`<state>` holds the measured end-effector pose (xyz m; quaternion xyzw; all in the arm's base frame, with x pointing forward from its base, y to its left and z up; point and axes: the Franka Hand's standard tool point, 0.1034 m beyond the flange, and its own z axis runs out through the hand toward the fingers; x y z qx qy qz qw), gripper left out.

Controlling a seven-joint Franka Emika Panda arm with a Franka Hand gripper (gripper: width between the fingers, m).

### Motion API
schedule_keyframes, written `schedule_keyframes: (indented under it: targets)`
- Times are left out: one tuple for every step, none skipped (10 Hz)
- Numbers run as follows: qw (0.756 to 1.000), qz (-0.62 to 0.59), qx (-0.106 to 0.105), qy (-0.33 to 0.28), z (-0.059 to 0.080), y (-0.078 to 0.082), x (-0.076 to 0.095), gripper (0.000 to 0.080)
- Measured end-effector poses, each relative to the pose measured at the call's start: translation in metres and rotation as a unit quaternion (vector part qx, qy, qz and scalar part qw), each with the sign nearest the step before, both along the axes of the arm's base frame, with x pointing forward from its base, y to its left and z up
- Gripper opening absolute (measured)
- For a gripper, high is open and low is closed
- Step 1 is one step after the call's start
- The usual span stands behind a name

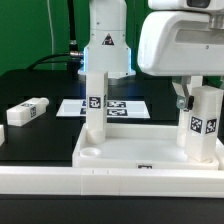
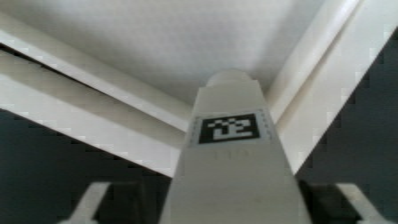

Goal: Assemble desk

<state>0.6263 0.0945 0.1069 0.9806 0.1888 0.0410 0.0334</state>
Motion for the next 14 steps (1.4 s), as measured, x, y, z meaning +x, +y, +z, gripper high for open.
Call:
schedule_keyframes:
  targets:
    - [1.000, 0.000, 0.000, 0.000, 0.0000, 0.0000, 0.0000, 0.0289]
    - [1.000, -0.012, 0.001, -0.001, 0.0000, -0.0003, 0.0001, 0.0289]
    - [1.000, -0.021, 0.002, -0.001, -0.0001, -0.0003, 0.0001, 0.0289]
    - [0.999, -0.054, 0.005, -0.003, 0.0000, -0.0006, 0.0001, 0.0289]
    - [0.996, -0.084, 0.008, -0.004, 0.0000, -0.0007, 0.0002, 0.0289]
    - [0.992, -0.128, 0.012, -0.007, 0.0000, -0.0006, 0.0002, 0.0289]
    - [0.987, -0.162, 0.017, -0.008, 0.0000, -0.0018, 0.0002, 0.0289]
    - [0.979, -0.201, 0.032, -0.006, -0.0001, -0.0074, 0.0010, 0.0290]
    - [0.959, -0.279, 0.049, -0.009, -0.0008, -0.0097, 0.0014, 0.0290]
    - [0.941, -0.332, 0.060, -0.008, -0.0014, -0.0095, 0.0011, 0.0290]
    - [0.917, -0.392, 0.070, -0.007, -0.0021, -0.0090, 0.0009, 0.0290]
    - [0.890, -0.448, 0.079, -0.011, -0.0024, -0.0083, 0.0015, 0.0290]
    - [0.865, -0.494, 0.083, -0.011, -0.0023, -0.0067, 0.0012, 0.0290]
    - [0.845, -0.528, 0.085, -0.009, -0.0022, -0.0059, 0.0009, 0.0290]
